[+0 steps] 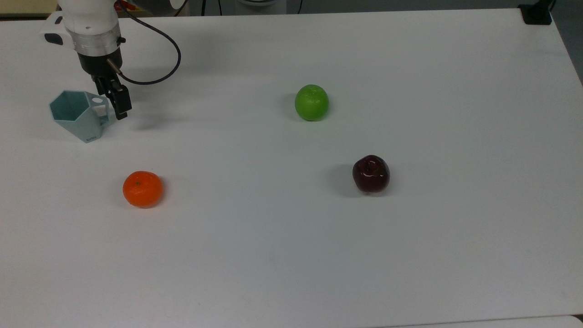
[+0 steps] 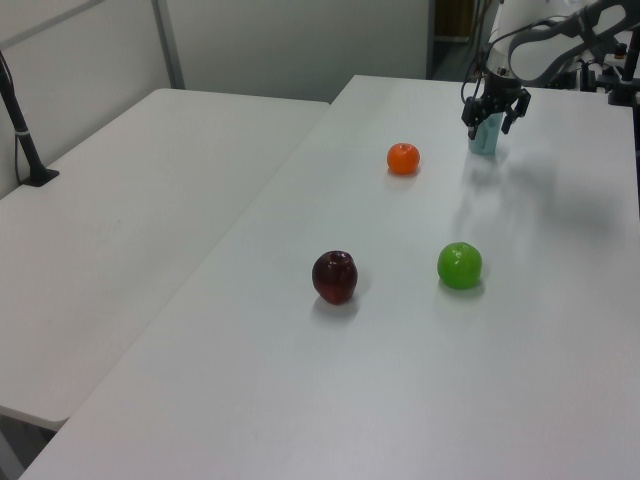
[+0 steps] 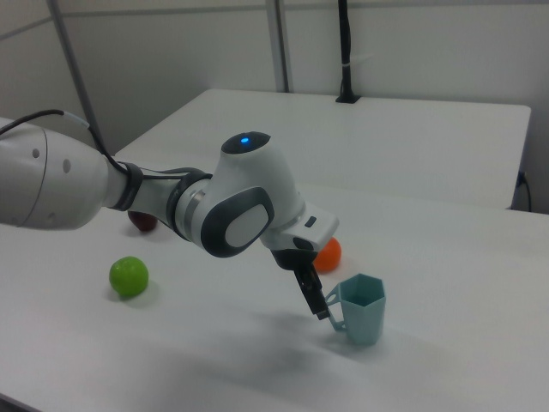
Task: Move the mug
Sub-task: 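Move the gripper down to the rim of the light-blue mug, then close the gripper on the mug rim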
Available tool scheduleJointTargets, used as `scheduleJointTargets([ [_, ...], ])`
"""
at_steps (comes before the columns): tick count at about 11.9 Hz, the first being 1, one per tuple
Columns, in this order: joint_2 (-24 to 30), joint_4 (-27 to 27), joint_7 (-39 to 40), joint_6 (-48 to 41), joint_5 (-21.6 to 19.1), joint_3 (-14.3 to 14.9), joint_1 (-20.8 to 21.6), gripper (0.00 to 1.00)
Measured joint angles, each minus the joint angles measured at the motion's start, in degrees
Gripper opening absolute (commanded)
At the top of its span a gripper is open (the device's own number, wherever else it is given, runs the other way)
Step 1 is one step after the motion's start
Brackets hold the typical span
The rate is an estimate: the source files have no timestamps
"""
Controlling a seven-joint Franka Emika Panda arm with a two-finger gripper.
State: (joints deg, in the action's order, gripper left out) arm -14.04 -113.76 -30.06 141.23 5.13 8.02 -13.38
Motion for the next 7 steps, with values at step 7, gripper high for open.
scheduleJointTargets([
  [7,-1.9,-0.3,-7.7,4.0,7.8,0.1,-0.9,0.53],
])
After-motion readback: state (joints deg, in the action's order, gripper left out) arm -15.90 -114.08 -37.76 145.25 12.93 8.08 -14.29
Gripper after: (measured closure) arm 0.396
